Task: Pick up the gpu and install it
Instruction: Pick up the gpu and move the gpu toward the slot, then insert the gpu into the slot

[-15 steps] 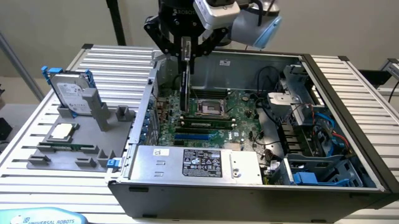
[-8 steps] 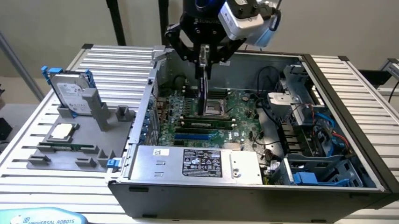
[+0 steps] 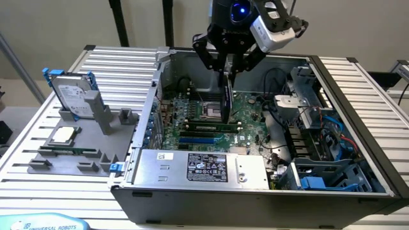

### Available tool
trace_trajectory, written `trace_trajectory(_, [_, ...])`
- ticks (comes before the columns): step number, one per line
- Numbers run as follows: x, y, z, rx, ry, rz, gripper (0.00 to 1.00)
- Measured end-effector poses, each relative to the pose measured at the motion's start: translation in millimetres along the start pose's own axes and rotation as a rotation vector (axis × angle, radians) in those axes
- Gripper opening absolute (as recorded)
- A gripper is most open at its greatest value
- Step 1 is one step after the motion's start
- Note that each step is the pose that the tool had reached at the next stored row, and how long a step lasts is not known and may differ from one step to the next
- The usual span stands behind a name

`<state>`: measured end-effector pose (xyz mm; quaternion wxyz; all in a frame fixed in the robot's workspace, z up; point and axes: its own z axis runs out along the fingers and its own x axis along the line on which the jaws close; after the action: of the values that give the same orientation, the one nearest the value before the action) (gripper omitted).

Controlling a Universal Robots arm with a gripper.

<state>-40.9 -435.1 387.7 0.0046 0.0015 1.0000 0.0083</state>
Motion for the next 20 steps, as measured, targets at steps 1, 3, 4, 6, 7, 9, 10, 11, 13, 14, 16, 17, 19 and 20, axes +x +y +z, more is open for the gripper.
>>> trace_trajectory(1, [-4.7, 0.0, 1.0, 0.0019, 0.0001, 0.0, 0.27])
trace_trajectory(3, [-13.9, 0.1, 2.7, 0.0078, 0.0003, 0.0, 0.27])
trace_trajectory(4, [-18.4, 0.2, 3.4, 0.0113, 0.0007, 0.0, 0.27])
trace_trajectory(6, [-25.6, 0.7, 4.7, 0.0184, 0.0037, 0.0, 0.27])
trace_trajectory(7, [-26.8, 0.7, 5.1, 0.0204, 0.0079, 0.0, 0.27])
trace_trajectory(9, [-26.8, 0.7, 5.1, 0.0207, 0.0089, 0.0, 0.27])
trace_trajectory(10, [-26.8, 0.7, 5.0, 0.0209, 0.009, 0.0, 0.27])
trace_trajectory(11, [-26.8, 0.7, 5.0, 0.0209, 0.009, 0.0, 0.27])
trace_trajectory(13, [-26.8, 0.7, 5.1, 0.0208, 0.009, 0.0, 0.27])
trace_trajectory(14, [-26.8, 0.7, 5.0, 0.0208, 0.009, 0.0, 0.27])
trace_trajectory(16, [-26.8, 0.7, 5.1, 0.0208, 0.009, 0.0, 0.27])
trace_trajectory(17, [-26.8, 0.7, 5.1, 0.0208, 0.009, 0.0, 0.27])
trace_trajectory(19, [-26.8, 0.7, 5.0, 0.0209, 0.009, 0.0, 0.27])
trace_trajectory(20, [-26.8, 0.7, 5.0, 0.0208, 0.009, 0.0, 0.27])
